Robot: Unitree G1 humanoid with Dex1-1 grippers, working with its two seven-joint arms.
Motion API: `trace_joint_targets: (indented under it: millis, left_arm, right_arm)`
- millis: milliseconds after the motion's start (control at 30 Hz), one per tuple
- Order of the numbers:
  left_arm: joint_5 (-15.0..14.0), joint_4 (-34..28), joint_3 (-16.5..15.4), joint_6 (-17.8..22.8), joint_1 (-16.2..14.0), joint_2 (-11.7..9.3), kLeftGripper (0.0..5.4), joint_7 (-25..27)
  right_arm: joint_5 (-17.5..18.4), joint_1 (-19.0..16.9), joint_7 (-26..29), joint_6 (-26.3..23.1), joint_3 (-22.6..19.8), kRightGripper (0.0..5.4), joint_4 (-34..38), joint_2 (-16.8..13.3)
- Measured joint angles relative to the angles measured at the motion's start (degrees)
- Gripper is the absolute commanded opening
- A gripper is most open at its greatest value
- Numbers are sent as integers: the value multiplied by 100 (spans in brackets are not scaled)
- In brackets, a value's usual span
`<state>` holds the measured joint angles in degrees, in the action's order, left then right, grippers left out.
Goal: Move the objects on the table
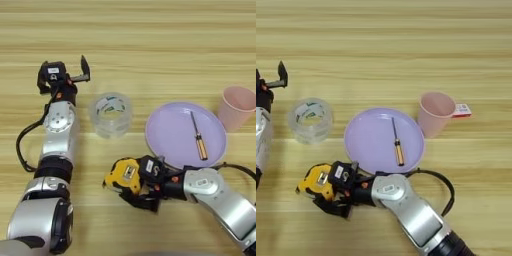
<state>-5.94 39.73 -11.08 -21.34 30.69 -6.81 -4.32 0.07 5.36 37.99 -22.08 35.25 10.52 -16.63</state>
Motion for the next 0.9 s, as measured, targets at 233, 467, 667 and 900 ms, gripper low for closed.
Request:
trace_joint_targets:
  millis: [233,467,667,900]
  left_arm:
    - [-2,77,-5,-36,19,-3,540,9]
    - [-6,131,-17,-45,43,-14,540,63]
    - [-10,148,-24,-51,45,-22,540,99]
    - [-10,152,-49,-60,45,-26,540,107]
  right_arm:
    - [-75,419,-118,4,21,408,-669,527]
    - [-124,816,-369,380,-52,408,-1603,1088]
    - [-126,1144,-509,688,-258,446,-2337,1425]
    - [-259,1128,-619,837,-373,530,-2343,1419]
